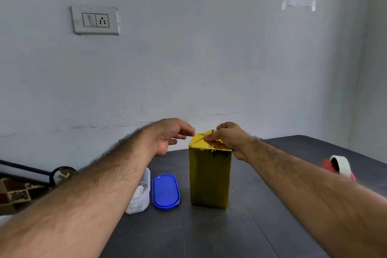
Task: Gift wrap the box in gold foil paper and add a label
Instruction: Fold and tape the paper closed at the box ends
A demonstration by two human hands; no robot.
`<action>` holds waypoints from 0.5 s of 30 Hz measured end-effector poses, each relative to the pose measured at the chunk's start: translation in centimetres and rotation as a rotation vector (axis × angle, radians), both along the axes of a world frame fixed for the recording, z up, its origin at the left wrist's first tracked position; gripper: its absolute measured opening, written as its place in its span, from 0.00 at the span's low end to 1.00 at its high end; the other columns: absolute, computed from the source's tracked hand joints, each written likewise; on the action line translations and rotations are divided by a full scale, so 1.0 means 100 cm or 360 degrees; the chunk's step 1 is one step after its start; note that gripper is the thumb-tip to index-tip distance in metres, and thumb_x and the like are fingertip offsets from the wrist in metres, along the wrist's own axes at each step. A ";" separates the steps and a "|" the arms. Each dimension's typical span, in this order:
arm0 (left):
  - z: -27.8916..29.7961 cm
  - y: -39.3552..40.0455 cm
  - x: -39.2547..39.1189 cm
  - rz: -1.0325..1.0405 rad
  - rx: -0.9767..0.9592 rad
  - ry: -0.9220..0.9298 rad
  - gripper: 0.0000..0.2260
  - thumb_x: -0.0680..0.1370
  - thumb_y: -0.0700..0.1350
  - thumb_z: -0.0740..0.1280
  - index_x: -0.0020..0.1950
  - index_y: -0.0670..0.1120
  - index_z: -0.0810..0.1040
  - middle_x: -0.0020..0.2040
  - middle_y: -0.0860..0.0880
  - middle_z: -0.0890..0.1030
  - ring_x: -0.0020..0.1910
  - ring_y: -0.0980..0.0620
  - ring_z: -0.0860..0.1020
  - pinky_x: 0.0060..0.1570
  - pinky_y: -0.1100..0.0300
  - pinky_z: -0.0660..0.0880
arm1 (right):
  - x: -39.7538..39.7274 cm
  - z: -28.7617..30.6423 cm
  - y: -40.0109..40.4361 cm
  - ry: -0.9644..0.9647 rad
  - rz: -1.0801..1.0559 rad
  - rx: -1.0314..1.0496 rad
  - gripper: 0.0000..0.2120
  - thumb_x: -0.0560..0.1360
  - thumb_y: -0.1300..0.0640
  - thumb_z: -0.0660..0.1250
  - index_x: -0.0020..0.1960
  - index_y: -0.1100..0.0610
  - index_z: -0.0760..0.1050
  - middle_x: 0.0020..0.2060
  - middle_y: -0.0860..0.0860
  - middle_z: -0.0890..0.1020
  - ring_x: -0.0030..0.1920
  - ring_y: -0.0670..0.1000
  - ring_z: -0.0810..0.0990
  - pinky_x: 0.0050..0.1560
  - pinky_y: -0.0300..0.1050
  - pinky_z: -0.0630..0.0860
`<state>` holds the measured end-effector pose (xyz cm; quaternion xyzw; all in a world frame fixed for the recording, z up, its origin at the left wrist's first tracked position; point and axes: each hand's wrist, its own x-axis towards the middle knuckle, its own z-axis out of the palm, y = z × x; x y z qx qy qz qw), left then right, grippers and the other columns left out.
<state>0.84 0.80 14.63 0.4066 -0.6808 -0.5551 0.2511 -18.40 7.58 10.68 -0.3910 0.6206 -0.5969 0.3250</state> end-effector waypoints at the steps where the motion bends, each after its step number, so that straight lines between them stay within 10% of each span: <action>1: 0.000 0.001 -0.001 0.0025 -0.0001 -0.0073 0.11 0.80 0.44 0.71 0.60 0.42 0.85 0.52 0.52 0.82 0.56 0.53 0.73 0.60 0.50 0.56 | 0.001 -0.002 0.001 -0.0040 0.0012 -0.0012 0.23 0.69 0.69 0.82 0.59 0.61 0.75 0.40 0.54 0.82 0.29 0.46 0.84 0.27 0.36 0.77; 12: -0.002 -0.003 -0.010 0.0151 -0.0238 -0.0298 0.03 0.73 0.38 0.74 0.46 0.43 0.85 0.54 0.48 0.85 0.63 0.49 0.78 0.70 0.48 0.68 | 0.003 -0.001 0.001 0.0018 0.0029 0.0028 0.20 0.67 0.67 0.83 0.46 0.57 0.73 0.37 0.54 0.83 0.28 0.47 0.83 0.25 0.37 0.75; 15: -0.003 -0.002 -0.014 0.0213 -0.0338 -0.0396 0.05 0.69 0.37 0.76 0.45 0.40 0.86 0.55 0.44 0.85 0.60 0.47 0.80 0.54 0.53 0.74 | 0.000 -0.003 -0.001 0.0003 0.0053 0.0016 0.20 0.67 0.68 0.83 0.44 0.56 0.72 0.34 0.54 0.83 0.31 0.49 0.85 0.27 0.38 0.76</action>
